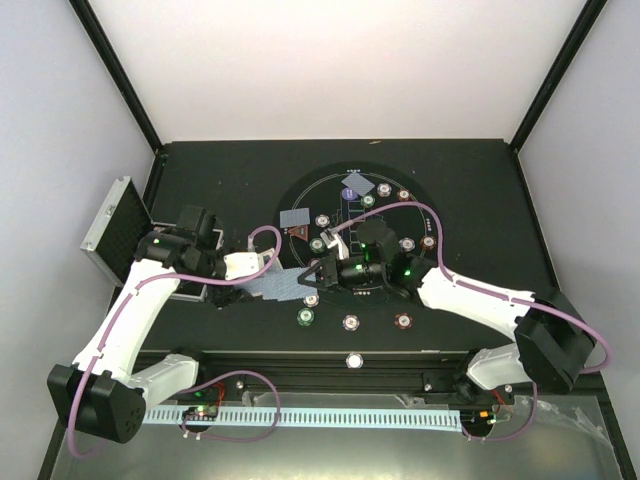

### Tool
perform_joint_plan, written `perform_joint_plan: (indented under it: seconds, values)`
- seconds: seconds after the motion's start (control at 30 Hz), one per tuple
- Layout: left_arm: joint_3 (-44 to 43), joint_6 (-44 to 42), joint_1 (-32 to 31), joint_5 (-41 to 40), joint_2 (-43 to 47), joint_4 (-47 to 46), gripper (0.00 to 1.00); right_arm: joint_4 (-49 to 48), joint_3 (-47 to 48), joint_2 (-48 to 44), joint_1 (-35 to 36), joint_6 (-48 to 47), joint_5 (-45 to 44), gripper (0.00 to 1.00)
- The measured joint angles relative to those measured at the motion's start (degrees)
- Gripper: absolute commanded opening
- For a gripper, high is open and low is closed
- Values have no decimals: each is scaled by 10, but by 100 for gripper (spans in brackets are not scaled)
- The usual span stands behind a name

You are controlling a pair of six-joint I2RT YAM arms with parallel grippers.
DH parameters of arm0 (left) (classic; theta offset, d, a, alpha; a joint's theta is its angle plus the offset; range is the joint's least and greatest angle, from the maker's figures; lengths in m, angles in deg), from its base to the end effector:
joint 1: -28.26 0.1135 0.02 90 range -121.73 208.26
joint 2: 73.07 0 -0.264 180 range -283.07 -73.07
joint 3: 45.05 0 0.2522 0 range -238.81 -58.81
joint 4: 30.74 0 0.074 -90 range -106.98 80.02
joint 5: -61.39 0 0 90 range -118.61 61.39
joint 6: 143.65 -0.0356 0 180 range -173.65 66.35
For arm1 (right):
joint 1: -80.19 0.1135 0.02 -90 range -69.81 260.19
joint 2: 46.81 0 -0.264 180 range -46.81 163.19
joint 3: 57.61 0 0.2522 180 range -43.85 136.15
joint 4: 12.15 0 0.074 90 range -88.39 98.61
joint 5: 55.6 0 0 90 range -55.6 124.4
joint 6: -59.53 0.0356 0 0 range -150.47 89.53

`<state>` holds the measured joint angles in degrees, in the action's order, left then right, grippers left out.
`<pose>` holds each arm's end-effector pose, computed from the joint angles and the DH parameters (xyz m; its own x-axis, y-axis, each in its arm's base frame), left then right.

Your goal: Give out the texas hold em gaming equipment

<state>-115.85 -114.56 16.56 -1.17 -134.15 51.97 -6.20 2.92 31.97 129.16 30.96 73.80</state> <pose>0.1649 -0.0509 0.2862 -0.1826 0.8298 -0.5273 0.9699 0.2398 0.0414 0.1804 0.2417 0.2519 -0.9744 -0.0859 -0.2077 -0.2242 0.3053 0.9255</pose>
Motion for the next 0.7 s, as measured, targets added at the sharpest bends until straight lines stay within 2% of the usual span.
perform_joint_plan:
  seconds: [0.4,0.7]
  values:
    - [0,0,0,0,0,0,2,-13,-1,2,0,7,8,1]
    - [0,0,0,0,0,0,1,-30,48,54,0,19,9,1]
